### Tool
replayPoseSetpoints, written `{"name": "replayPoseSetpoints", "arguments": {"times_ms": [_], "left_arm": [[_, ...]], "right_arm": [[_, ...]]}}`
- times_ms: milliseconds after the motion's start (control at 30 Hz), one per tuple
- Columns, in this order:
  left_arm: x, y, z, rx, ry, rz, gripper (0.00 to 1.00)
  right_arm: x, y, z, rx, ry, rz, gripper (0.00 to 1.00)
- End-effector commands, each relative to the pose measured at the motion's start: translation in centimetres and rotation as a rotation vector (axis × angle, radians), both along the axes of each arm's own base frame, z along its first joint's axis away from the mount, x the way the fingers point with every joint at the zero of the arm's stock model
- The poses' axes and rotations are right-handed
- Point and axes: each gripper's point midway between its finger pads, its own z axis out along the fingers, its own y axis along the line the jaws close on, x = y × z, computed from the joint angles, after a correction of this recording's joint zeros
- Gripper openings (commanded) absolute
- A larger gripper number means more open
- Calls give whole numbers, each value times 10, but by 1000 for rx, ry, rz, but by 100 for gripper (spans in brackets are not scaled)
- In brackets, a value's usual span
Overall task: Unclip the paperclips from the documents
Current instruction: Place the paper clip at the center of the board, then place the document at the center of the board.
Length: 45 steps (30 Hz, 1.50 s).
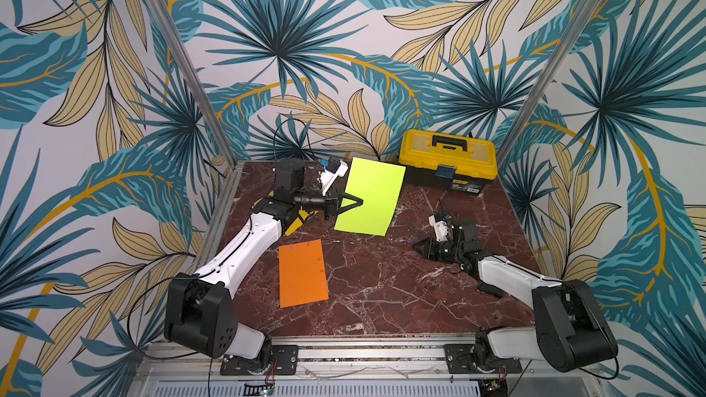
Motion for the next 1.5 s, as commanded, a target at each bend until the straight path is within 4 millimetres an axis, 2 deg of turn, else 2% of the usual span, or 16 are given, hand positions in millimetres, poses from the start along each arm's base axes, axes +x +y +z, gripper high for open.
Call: {"name": "replayPoseSetpoints", "arguments": {"times_ms": [0, 333, 567, 667, 800, 967, 1167, 1333, 1467], "left_arm": [[-1, -1, 1, -1, -21, 4, 0], [5, -5, -9, 15, 4, 17, 0], [8, -7, -15, 23, 16, 23, 0], [10, -7, -18, 26, 25, 29, 0], [18, -7, -24, 38, 46, 57, 0], [40, -8, -35, 64, 106, 141, 0], [77, 0, -65, 118, 192, 313, 0], [106, 16, -90, 145, 270, 456, 0], [131, 36, -114, 166, 342, 572, 0]], "right_arm": [[-13, -10, -25, -31, 96, -50, 0], [-17, -16, -51, -81, 207, -72, 0], [-16, -21, -52, -106, 220, -95, 0], [-16, -22, -50, -110, 215, -98, 10], [-16, -23, -44, -113, 200, -101, 18], [-18, -24, -31, -123, 177, -91, 29], [-19, -23, -9, -132, 142, -65, 40], [-26, -22, 4, -128, 136, -40, 46], [-29, -19, 14, -108, 118, -26, 47]]}}
